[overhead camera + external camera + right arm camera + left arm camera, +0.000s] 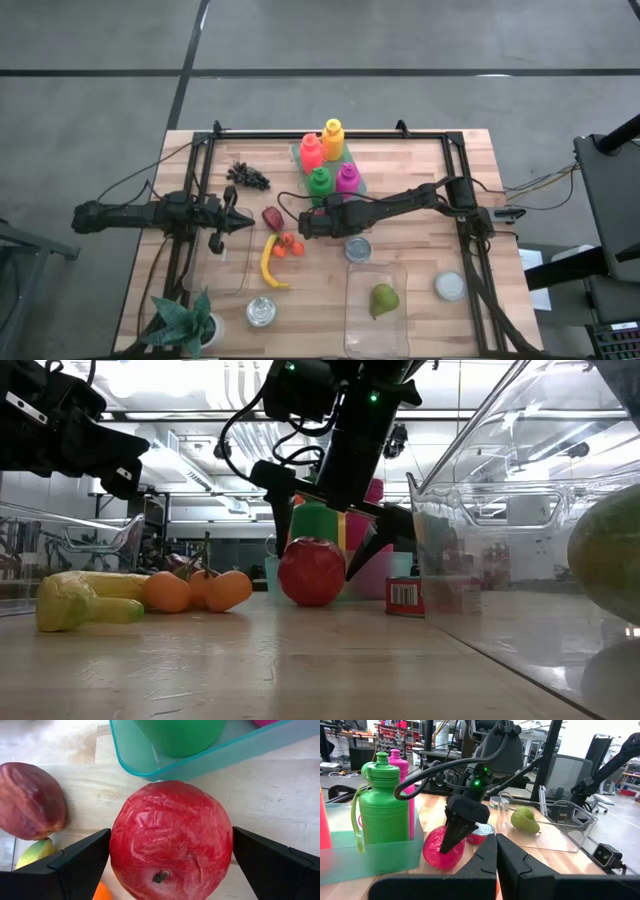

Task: Pick & Place Food Item
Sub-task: Put the red apple into the bottom transparent bin

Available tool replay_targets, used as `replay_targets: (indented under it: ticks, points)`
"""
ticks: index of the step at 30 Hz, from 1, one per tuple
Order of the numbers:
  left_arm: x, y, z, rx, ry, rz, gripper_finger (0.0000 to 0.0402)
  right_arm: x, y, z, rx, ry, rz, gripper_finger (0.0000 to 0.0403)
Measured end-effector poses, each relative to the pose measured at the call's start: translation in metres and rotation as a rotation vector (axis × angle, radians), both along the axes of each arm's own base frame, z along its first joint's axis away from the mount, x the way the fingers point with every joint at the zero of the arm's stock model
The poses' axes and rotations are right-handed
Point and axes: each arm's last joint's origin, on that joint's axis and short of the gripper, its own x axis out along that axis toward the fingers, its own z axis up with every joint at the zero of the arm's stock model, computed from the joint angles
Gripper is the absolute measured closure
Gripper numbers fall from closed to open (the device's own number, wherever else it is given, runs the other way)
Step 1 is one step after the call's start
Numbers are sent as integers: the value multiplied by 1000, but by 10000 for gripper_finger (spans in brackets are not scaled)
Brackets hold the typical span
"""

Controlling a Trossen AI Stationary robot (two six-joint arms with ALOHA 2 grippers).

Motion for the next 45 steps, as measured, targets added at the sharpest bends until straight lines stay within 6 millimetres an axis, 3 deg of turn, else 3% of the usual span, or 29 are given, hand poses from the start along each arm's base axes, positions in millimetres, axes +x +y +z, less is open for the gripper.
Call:
replay_targets:
  ticks: [45]
  points:
    - [0, 0, 0, 0, 0, 0, 401, -3, 0, 0, 34, 19, -27, 3]
